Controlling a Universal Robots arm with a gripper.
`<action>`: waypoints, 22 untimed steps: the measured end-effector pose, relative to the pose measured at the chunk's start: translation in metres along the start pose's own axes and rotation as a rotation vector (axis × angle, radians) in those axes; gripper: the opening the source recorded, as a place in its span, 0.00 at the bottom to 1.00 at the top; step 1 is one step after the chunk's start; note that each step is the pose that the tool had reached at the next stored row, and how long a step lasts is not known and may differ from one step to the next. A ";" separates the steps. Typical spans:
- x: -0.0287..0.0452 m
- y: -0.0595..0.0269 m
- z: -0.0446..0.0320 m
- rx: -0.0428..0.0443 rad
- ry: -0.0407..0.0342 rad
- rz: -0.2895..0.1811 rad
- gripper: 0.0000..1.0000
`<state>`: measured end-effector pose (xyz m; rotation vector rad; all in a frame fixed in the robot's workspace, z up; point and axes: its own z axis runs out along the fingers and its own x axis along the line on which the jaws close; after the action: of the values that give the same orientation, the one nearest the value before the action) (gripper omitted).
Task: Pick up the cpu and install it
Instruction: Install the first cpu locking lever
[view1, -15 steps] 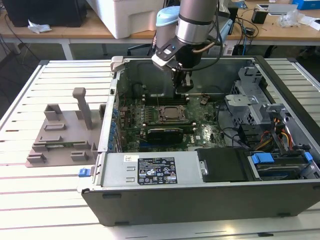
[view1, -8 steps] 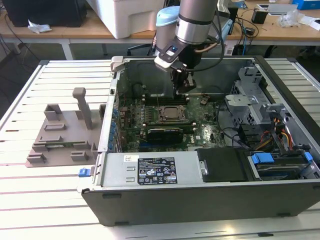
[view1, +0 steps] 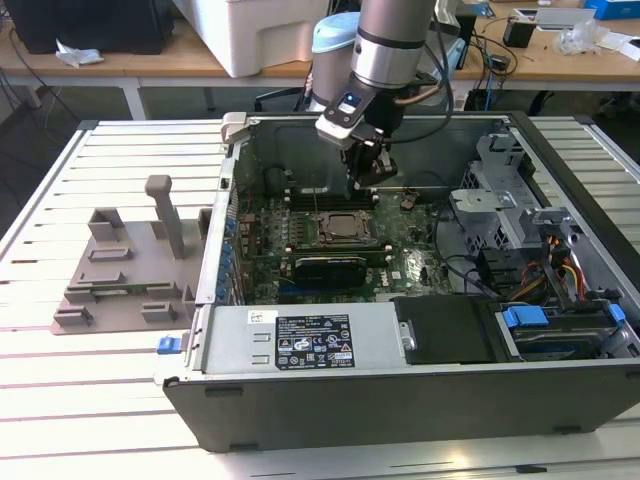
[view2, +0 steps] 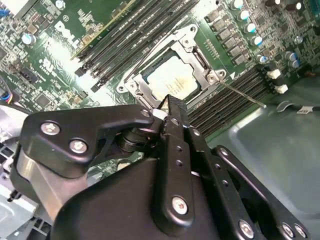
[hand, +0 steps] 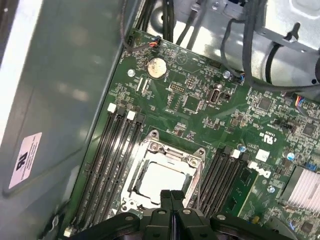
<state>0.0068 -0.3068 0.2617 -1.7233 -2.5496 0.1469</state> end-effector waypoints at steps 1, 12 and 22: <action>0.0000 0.0000 0.0000 -0.0001 -0.0042 -0.037 0.11; 0.0000 0.0001 0.0000 -0.0006 -0.0189 -0.166 0.11; 0.0000 0.0001 0.0000 -0.0007 -0.0264 -0.233 0.11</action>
<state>0.0069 -0.3068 0.2617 -1.4185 -2.7434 0.1573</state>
